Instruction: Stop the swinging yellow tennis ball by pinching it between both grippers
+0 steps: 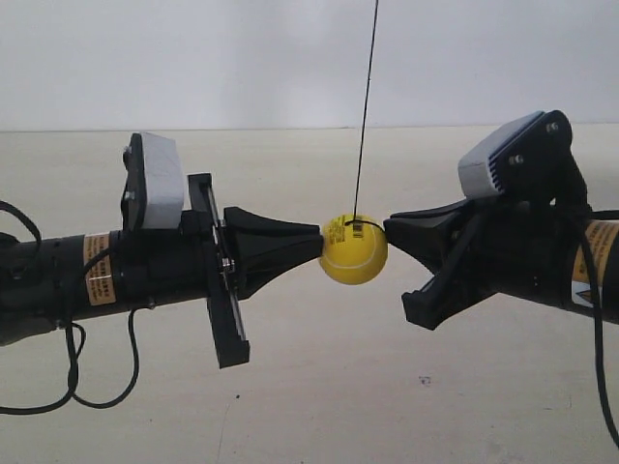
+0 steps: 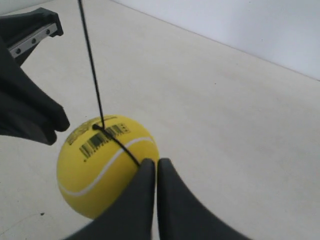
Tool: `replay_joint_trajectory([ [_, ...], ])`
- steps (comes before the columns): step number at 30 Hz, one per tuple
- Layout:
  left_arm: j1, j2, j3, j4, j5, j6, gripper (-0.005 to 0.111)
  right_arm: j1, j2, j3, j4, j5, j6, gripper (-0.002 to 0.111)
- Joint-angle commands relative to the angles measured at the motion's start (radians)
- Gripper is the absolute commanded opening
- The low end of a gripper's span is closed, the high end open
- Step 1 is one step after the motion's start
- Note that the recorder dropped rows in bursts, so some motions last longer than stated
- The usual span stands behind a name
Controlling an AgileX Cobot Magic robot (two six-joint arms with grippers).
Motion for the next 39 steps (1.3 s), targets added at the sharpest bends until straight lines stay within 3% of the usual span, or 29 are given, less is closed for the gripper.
replay_joint_trajectory([
  [1,-0.019,0.032,-0.033,0.016,0.053,0.005,0.005,0.001,0.005,0.004,-0.037,0.002,0.022,0.000],
  [4,-0.019,0.042,-0.040,0.014,0.105,0.005,0.005,0.001,0.032,0.004,-0.037,-0.001,0.020,0.000],
  [23,-0.019,0.042,-0.040,0.014,0.089,0.005,0.005,0.001,0.060,0.004,-0.039,-0.041,0.018,0.000],
  [33,-0.019,0.042,-0.040,0.040,0.017,-0.020,0.005,0.001,0.060,0.004,-0.071,-0.079,0.033,0.000],
  [39,-0.014,0.025,-0.040,0.040,0.055,-0.020,0.005,0.001,-0.008,0.004,-0.068,0.013,0.012,0.000],
])
